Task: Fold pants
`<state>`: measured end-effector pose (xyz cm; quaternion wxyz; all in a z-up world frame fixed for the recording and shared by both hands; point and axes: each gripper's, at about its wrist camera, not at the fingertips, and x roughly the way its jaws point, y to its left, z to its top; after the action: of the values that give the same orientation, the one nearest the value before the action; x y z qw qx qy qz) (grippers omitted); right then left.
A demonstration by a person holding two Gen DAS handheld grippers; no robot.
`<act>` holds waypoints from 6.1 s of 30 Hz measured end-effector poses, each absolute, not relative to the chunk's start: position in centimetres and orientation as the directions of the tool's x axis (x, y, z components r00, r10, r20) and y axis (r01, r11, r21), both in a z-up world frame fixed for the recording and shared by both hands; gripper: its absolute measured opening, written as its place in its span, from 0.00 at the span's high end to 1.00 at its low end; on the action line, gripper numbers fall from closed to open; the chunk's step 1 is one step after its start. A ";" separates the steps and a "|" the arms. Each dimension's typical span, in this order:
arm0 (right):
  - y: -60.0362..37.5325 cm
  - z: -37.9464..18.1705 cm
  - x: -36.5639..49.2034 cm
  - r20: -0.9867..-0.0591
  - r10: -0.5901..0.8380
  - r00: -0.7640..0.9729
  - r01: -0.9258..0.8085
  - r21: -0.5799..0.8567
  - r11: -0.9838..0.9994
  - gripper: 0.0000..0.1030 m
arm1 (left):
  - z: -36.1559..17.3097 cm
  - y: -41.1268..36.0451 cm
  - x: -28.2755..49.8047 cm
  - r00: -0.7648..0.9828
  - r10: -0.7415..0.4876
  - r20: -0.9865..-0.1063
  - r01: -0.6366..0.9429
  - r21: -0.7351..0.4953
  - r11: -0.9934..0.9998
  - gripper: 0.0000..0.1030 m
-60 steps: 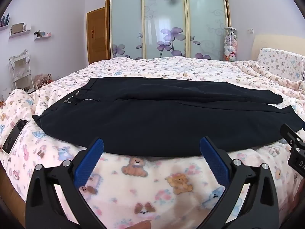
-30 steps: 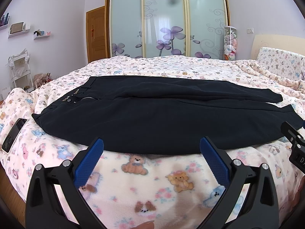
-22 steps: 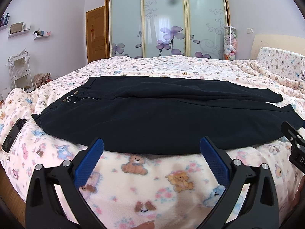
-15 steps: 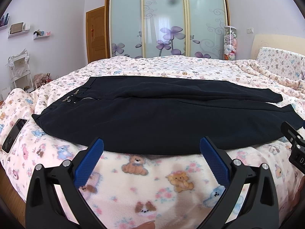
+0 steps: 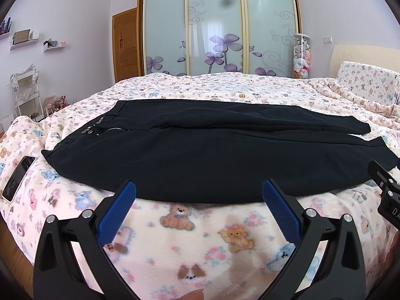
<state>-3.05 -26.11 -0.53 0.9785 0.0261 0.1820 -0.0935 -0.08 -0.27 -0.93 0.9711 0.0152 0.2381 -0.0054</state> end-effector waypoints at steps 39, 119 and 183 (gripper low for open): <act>-26.2 -0.4 -3.2 -0.359 -0.163 0.919 0.186 0.029 0.982 0.01 | -1.7 -1.0 -0.4 0.886 -0.004 -0.463 0.019 0.028 0.999 0.02; -54.2 1.5 5.5 -0.509 -0.031 0.860 0.195 0.273 0.942 0.88 | -2.6 -0.9 11.0 0.799 -0.175 -0.575 0.098 -0.163 0.982 0.02; -50.8 -7.9 4.1 -0.470 -0.085 0.879 0.425 0.687 0.590 0.92 | -0.8 10.5 43.3 0.630 -0.158 -0.760 -0.336 -0.450 0.828 0.96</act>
<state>4.13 -50.78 -7.88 0.8693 0.4285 0.1981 -0.1466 43.28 10.51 -0.79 0.8554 -0.2889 0.4268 0.0521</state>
